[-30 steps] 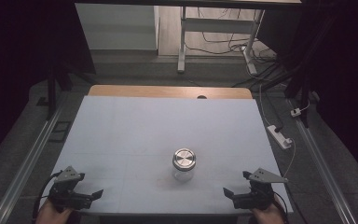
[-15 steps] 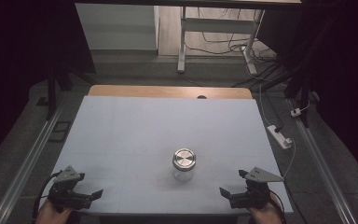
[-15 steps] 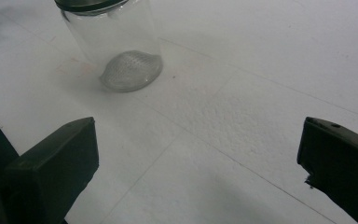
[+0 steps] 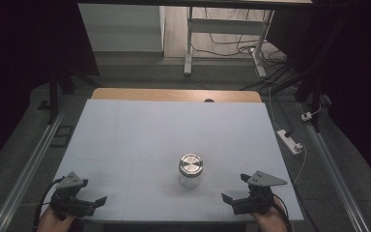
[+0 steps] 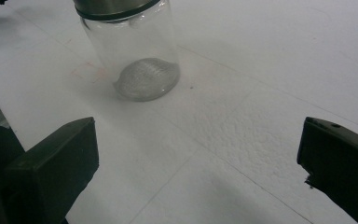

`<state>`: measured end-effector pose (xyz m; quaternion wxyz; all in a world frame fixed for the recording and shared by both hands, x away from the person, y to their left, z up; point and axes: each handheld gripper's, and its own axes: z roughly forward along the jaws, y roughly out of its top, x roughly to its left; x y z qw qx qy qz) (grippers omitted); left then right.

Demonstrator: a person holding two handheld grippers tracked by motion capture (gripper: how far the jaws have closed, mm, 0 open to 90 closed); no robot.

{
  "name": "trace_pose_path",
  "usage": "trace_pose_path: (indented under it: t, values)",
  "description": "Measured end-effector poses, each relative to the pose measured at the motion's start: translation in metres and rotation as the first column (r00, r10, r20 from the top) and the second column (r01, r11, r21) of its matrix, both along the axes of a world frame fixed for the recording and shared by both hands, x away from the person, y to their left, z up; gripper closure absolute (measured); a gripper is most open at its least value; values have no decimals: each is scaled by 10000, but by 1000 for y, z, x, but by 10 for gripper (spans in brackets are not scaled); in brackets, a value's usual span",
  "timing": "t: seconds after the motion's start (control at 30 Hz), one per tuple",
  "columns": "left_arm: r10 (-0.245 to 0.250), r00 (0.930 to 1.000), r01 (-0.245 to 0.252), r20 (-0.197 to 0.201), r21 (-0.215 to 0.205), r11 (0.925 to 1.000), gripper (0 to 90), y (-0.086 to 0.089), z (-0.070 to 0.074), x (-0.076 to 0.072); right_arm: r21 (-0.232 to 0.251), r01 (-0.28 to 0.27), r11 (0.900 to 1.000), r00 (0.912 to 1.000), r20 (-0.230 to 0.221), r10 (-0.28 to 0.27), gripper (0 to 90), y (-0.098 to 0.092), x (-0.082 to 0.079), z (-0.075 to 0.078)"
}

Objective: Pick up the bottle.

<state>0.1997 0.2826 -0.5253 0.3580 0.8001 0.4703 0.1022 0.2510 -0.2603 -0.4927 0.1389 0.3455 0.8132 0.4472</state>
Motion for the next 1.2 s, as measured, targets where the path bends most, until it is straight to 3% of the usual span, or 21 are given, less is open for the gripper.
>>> trace_pose_path:
  t: [0.53,0.8,1.2]
  values:
    - [-1,10000,1,-62,-25,10000,15,0,0,1,-542,-769,9956,9970,-43,768,0,23,8,-4]
    - [7,10000,-7,-86,-41,10000,15,1,0,1,-311,-1139,9930,9933,-241,1132,0,37,16,-8]
    - [17,9999,-17,-109,-53,10000,14,1,-1,1,-379,-1499,9880,9881,-409,1484,0,62,31,-7]
